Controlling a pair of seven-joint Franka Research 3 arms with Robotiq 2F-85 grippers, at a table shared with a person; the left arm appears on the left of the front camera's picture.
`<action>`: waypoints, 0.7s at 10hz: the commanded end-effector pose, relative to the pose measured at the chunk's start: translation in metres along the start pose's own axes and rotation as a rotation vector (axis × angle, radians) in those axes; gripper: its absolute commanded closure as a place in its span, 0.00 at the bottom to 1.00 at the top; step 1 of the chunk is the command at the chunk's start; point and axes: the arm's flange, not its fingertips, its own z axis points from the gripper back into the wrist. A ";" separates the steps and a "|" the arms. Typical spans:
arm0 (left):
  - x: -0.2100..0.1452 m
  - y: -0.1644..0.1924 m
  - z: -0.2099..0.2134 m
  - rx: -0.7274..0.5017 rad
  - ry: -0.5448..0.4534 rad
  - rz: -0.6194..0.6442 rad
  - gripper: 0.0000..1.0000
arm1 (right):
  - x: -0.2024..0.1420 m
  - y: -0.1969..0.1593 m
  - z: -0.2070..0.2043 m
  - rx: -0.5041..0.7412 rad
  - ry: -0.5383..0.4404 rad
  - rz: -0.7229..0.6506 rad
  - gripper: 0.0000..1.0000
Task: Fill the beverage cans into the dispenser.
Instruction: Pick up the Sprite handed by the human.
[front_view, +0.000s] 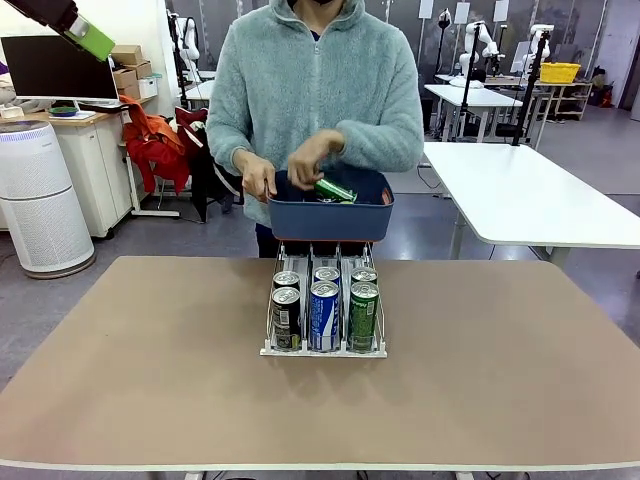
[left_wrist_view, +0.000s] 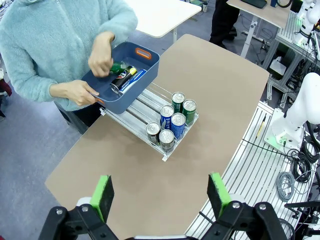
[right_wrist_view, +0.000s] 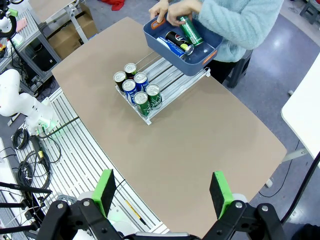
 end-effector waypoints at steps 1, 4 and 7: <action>-0.002 0.001 -0.002 0.004 0.005 -0.008 0.00 | 0.001 0.001 -0.001 0.002 0.002 0.000 0.00; -0.002 0.001 -0.002 0.004 0.005 -0.008 0.00 | 0.001 0.001 -0.001 0.002 0.002 0.000 0.00; -0.002 0.001 -0.002 0.004 0.005 -0.008 0.00 | 0.001 0.001 -0.001 0.002 0.002 0.000 0.00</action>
